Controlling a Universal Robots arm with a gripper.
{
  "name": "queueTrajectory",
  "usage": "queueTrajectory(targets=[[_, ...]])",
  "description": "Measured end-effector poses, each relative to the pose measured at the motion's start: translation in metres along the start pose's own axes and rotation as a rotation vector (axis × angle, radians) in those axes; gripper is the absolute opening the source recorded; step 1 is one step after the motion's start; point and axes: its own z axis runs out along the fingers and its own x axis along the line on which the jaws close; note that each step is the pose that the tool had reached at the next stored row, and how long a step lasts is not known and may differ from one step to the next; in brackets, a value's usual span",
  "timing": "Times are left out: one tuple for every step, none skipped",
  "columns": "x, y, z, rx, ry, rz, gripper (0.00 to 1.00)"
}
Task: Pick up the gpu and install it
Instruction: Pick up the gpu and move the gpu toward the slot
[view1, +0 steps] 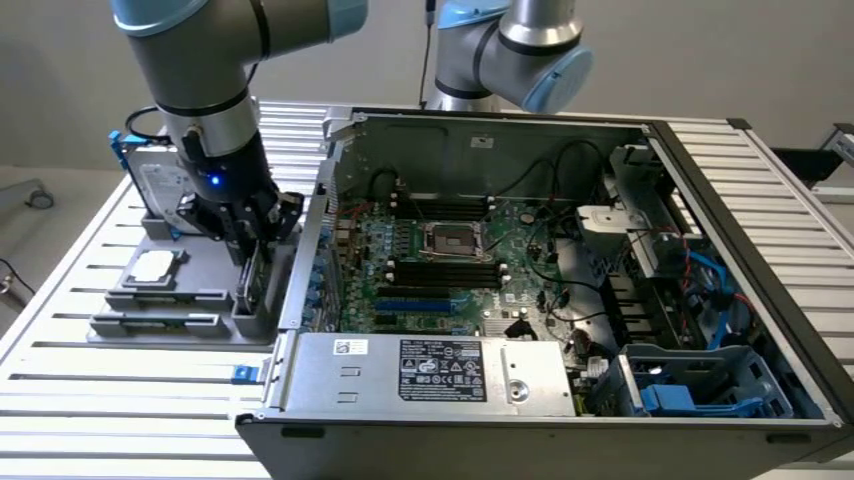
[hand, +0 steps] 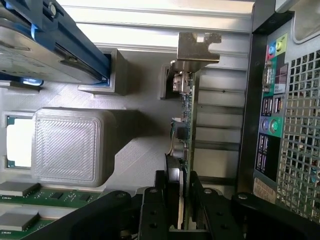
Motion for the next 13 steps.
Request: queueTrajectory(targets=[[0.0, 0.0001, 0.0, 0.0004, 0.0001, 0.0, 0.29], [0.0, 0.0001, 0.0001, 0.0008, 0.0001, 0.0, 0.29], [0.0, 0.0002, 0.0001, 0.0011, 0.0001, 0.0, 0.29], [0.0, 0.0002, 0.0001, 0.0012, 0.0, 0.0, 0.29], [0.0, 0.0002, 0.0001, 0.0014, 0.0, 0.0, 0.29], [0.0, 0.0002, 0.0001, 0.0014, 0.0001, 0.0, 0.29], [0.0, 0.0002, 0.0001, 0.0014, 0.0001, 0.0, 0.29], [0.0, 0.0002, 0.0001, 0.0014, 0.0001, 0.0, 0.29], [0.0, 0.0002, 0.0001, 0.0014, 0.0002, 0.0, 0.29], [0.0, 0.0002, 0.0001, 0.0014, 0.0002, 0.0, 0.29], [0.0, 0.0002, 0.0001, 0.0014, 0.0002, 0.0, 0.29], [0.0, 0.0002, 0.0001, 0.0014, 0.0004, 0.0, 0.29], [0.0, 0.0002, 0.0002, 0.0013, 0.0002, 0.0, 0.29]])
